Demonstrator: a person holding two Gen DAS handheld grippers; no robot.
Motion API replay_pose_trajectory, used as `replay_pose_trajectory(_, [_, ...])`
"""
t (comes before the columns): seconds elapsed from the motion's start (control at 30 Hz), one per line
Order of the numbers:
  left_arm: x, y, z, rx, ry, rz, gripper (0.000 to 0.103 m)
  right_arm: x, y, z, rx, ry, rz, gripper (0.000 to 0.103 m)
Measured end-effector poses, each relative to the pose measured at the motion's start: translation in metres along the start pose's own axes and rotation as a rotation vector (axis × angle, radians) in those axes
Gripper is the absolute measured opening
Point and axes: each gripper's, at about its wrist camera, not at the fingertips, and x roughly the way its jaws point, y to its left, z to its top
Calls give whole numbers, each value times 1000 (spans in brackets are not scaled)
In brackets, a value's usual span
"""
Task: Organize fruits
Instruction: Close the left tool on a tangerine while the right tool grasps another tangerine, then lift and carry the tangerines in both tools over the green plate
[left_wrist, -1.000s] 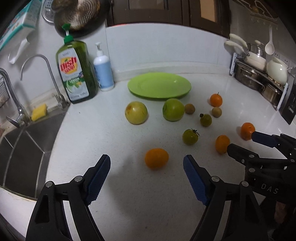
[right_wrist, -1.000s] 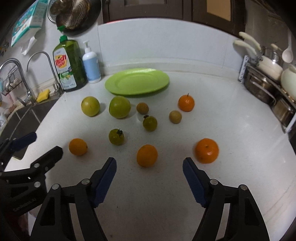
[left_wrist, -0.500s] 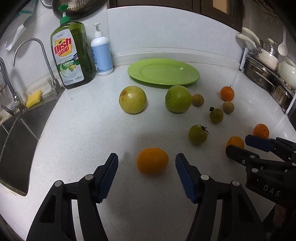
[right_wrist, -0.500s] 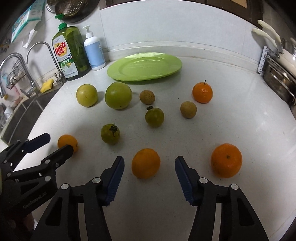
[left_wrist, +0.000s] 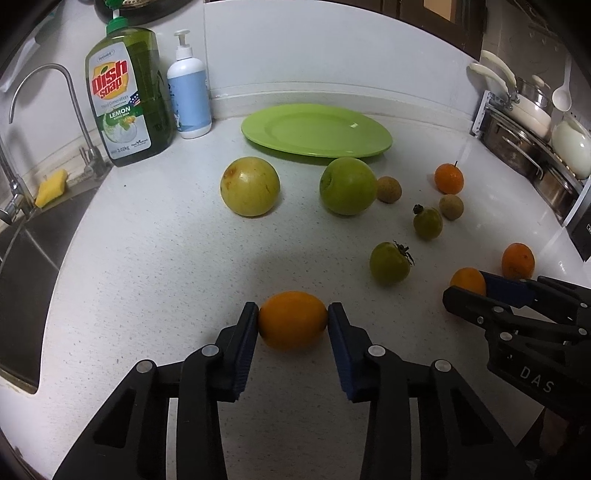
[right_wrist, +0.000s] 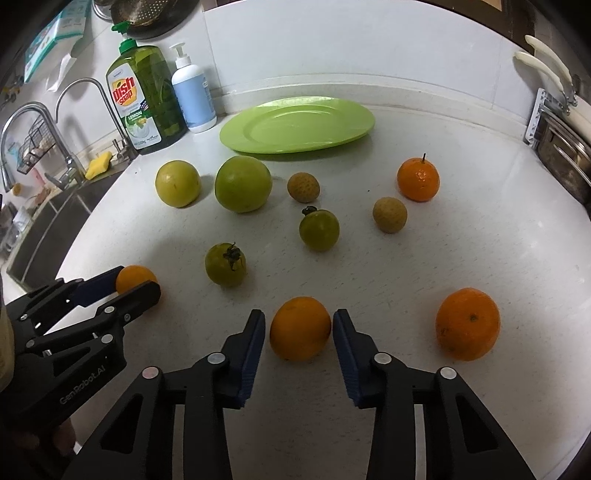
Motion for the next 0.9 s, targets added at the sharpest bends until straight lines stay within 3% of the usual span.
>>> replay_pose_trajectory(0.53, [-13, -3, 1, 7, -26, 13, 38, -7, 1, -1, -14, -17, 10, 34])
replay_pose_trajectory(0.9, [-39, 1, 20, -3, -83, -14, 38, -35, 9, 13, -55, -107, 20, 34])
